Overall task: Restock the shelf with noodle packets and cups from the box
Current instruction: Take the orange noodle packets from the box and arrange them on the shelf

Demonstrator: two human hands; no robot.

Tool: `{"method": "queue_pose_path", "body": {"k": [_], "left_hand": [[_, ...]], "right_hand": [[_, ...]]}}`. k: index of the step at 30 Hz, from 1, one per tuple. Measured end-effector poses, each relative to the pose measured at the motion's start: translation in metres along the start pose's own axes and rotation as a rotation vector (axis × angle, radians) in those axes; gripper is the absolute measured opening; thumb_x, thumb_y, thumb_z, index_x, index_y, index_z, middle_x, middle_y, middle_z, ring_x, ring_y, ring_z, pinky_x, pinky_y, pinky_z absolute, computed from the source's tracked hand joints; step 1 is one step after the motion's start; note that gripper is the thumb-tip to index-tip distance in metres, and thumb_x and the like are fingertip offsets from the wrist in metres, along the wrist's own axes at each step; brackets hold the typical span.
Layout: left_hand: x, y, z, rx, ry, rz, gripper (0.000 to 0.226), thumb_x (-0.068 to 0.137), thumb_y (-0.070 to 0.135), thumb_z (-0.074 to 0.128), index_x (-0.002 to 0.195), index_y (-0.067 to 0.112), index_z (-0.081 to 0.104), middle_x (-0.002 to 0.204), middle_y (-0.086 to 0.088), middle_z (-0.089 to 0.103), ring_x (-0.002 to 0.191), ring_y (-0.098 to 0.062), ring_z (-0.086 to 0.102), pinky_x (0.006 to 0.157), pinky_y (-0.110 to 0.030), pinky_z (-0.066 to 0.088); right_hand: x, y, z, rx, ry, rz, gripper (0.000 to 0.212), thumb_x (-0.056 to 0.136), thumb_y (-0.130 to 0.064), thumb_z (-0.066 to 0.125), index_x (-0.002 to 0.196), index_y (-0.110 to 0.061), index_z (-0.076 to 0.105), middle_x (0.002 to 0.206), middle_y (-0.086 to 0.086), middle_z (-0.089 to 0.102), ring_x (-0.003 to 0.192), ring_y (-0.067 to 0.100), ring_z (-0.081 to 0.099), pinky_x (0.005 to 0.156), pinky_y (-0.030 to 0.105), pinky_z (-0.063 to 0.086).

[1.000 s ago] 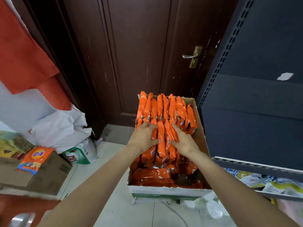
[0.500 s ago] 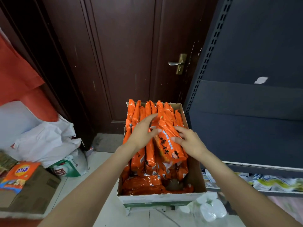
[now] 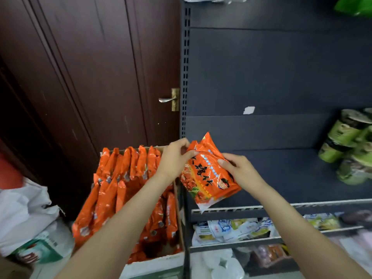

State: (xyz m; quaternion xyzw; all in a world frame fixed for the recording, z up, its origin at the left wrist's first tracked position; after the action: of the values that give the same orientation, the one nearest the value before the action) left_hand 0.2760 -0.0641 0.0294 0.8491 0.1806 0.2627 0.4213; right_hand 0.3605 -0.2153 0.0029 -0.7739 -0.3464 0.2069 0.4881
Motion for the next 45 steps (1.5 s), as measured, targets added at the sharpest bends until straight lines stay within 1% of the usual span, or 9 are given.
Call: {"method": "queue_pose_path", "body": {"k": [7, 10, 13, 19, 25, 29, 33, 37, 45], "left_hand": [[0.023, 0.077, 0.112, 0.0, 0.103, -0.043, 0.02, 0.086, 0.026, 0.066, 0.075, 0.013, 0.057, 0.073, 0.005, 0.063, 0.069, -0.01, 0.058, 0.064, -0.022, 0.043], [0.038, 0.111, 0.167, -0.012, 0.013, -0.012, 0.016, 0.088, 0.024, 0.064, 0.086, 0.008, 0.059, 0.091, -0.001, 0.068, 0.084, -0.014, 0.063, 0.078, -0.029, 0.051], [0.053, 0.146, 0.223, 0.032, -0.139, 0.072, 0.014, 0.09, 0.019, 0.061, 0.089, 0.006, 0.056, 0.11, -0.005, 0.065, 0.093, -0.01, 0.058, 0.088, -0.031, 0.049], [0.093, 0.178, 0.298, 0.072, -0.191, 0.139, 0.023, 0.091, 0.02, 0.06, 0.076, 0.012, 0.044, 0.078, -0.008, 0.061, 0.07, -0.02, 0.057, 0.065, -0.032, 0.046], [0.147, 0.19, 0.362, 0.02, -0.246, 0.187, 0.018, 0.086, 0.024, 0.067, 0.082, 0.009, 0.057, 0.083, -0.001, 0.066, 0.08, -0.014, 0.062, 0.075, -0.033, 0.052], [0.183, 0.17, 0.385, -0.12, -0.353, 0.069, 0.04, 0.078, 0.028, 0.075, 0.113, 0.021, 0.058, 0.113, 0.012, 0.061, 0.103, 0.001, 0.056, 0.085, -0.014, 0.043], [0.202, 0.11, 0.404, -0.094, -0.425, -0.249, 0.088, 0.073, 0.028, 0.08, 0.142, 0.017, 0.027, 0.133, 0.006, 0.043, 0.119, -0.006, 0.044, 0.091, -0.015, 0.034], [0.205, 0.084, 0.441, -0.351, -0.491, -0.454, 0.053, 0.079, 0.012, 0.074, 0.117, 0.024, 0.039, 0.102, 0.012, 0.056, 0.088, 0.004, 0.054, 0.066, -0.01, 0.046], [0.228, 0.054, 0.473, -0.28, -0.192, -0.462, 0.053, 0.076, 0.006, 0.075, 0.119, 0.018, 0.046, 0.099, 0.005, 0.059, 0.1, -0.015, 0.059, 0.088, -0.031, 0.05]], "right_hand": [[-0.018, 0.053, -0.162, -0.055, 0.15, -0.034, 0.02, 0.096, -0.023, 0.051, 0.098, -0.031, 0.069, 0.082, -0.009, 0.073, 0.08, 0.01, 0.068, 0.077, 0.026, 0.051], [-0.021, 0.076, -0.208, -0.085, 0.125, -0.029, 0.019, 0.096, -0.022, 0.051, 0.098, -0.028, 0.069, 0.087, 0.006, 0.072, 0.076, 0.021, 0.065, 0.075, 0.031, 0.05], [-0.019, 0.099, -0.241, -0.062, 0.095, 0.007, 0.019, 0.097, -0.021, 0.049, 0.099, -0.026, 0.067, 0.084, 0.001, 0.07, 0.076, 0.011, 0.062, 0.067, 0.025, 0.048], [-0.003, 0.136, -0.294, 0.012, 0.057, 0.052, 0.017, 0.085, -0.036, 0.065, 0.098, -0.025, 0.067, 0.09, -0.006, 0.073, 0.083, 0.008, 0.069, 0.079, 0.03, 0.053], [0.041, 0.165, -0.344, -0.256, 0.213, 0.093, 0.052, 0.067, -0.025, 0.083, 0.104, -0.03, 0.047, 0.091, -0.016, 0.058, 0.086, 0.007, 0.058, 0.075, 0.023, 0.045], [0.075, 0.194, -0.373, -0.25, 0.284, 0.115, 0.046, 0.069, -0.019, 0.08, 0.1, -0.03, 0.047, 0.089, -0.013, 0.06, 0.085, 0.01, 0.06, 0.078, 0.029, 0.05], [0.101, 0.231, -0.393, -0.1, 0.327, 0.165, 0.048, 0.07, -0.019, 0.081, 0.105, -0.027, 0.049, 0.095, -0.01, 0.064, 0.088, 0.009, 0.062, 0.08, 0.03, 0.052], [0.125, 0.263, -0.392, 0.041, 0.242, 0.193, 0.046, 0.072, -0.015, 0.08, 0.107, -0.026, 0.051, 0.099, -0.009, 0.066, 0.09, 0.005, 0.063, 0.077, 0.025, 0.052], [0.16, 0.316, -0.401, -0.14, 0.265, 0.266, 0.054, 0.08, -0.004, 0.069, 0.125, -0.014, 0.041, 0.113, 0.003, 0.062, 0.113, 0.023, 0.056, 0.094, 0.033, 0.043]]}}
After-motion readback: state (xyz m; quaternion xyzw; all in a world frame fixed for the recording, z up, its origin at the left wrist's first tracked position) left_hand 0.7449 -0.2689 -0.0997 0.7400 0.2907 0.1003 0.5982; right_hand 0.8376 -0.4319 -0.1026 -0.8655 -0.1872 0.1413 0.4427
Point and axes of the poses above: each hand's wrist, its own x-axis towards the middle knuckle, its own z-axis out of the palm, y = z × x, the point moved 10 cm from there along x, towards the middle knuckle
